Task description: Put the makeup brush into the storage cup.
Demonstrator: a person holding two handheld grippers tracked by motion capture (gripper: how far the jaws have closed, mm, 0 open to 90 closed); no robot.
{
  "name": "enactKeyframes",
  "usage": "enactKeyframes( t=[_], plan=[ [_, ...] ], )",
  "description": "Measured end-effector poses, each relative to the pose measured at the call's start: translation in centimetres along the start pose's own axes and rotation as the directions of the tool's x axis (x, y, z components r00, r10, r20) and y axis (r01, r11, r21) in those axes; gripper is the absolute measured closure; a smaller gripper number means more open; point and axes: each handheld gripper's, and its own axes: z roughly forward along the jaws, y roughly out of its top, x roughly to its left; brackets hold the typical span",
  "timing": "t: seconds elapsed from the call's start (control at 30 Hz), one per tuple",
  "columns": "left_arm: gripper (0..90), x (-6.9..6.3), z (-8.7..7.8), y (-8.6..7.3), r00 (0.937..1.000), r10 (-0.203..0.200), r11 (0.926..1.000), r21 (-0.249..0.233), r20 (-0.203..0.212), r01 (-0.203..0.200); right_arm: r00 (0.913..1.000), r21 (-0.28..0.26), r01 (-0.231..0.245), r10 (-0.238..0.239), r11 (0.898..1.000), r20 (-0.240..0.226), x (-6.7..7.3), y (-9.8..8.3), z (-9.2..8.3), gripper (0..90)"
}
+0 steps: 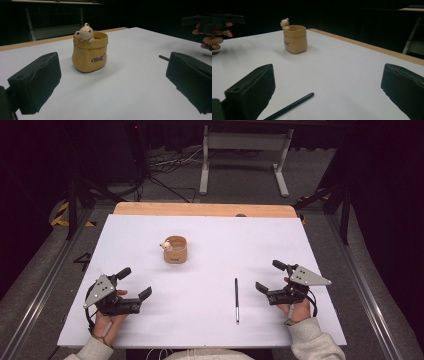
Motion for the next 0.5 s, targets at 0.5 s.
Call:
enactKeyframes(
  t=[0.5],
  plan=[
    [1.3,0.1,-0.2,0.1,0.9994,-0.034,0.9994,-0.003,0.010,0.034,0.9898,-0.179,-0.130,0.118,0.975,-0.080,-1.1,0.9,-1.2,0.0]
  ],
)
